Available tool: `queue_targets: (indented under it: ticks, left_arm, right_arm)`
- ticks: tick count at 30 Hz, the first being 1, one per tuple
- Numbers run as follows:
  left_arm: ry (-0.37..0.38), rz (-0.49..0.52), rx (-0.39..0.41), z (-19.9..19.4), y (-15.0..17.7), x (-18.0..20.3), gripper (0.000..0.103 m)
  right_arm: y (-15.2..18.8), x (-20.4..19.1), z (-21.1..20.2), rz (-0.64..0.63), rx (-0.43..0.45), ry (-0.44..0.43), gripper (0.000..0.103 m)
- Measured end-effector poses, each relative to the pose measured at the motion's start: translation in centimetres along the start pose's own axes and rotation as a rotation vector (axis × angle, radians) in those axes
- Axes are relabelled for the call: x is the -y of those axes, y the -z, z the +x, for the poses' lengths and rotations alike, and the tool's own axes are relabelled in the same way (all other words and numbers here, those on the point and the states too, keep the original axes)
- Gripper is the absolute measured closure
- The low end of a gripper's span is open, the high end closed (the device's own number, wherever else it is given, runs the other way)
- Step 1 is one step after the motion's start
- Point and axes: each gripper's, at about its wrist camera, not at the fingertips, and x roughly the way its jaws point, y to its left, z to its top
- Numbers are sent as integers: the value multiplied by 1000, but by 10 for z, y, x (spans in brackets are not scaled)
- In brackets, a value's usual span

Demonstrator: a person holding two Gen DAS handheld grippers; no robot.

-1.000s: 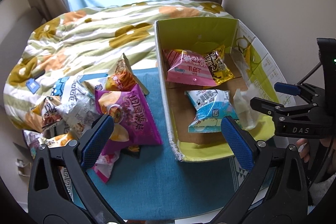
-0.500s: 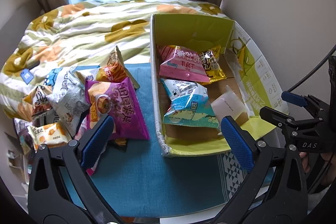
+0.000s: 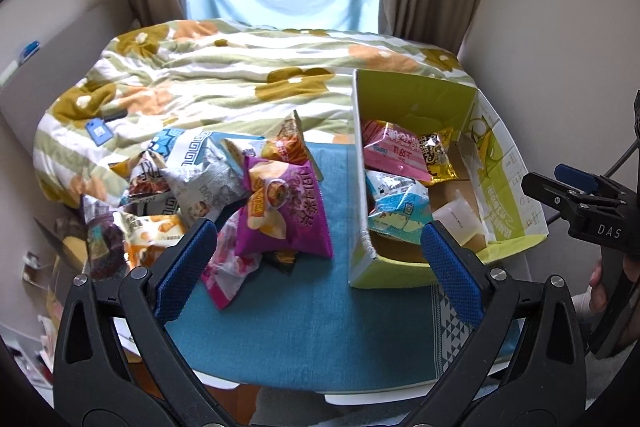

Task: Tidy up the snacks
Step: 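Move both tools back over the remaining snack bags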

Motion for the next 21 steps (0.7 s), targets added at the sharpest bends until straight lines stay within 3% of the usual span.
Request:
queue_targets:
  ticks: [10, 17, 21]
  left_arm:
    - [-46, -65, 28, -31, 25, -80, 2]
    - [-2, -10, -2, -25, 25, -142, 2]
    - [33, 82, -81, -3, 18, -174, 2]
  right_arm:
    - [-7, -60, -8, -80, 47, -61, 7]
    - [-5, -119, 4, -75, 47, -68, 7]
    - [-4, -153, 16, -33, 29, -57, 7]
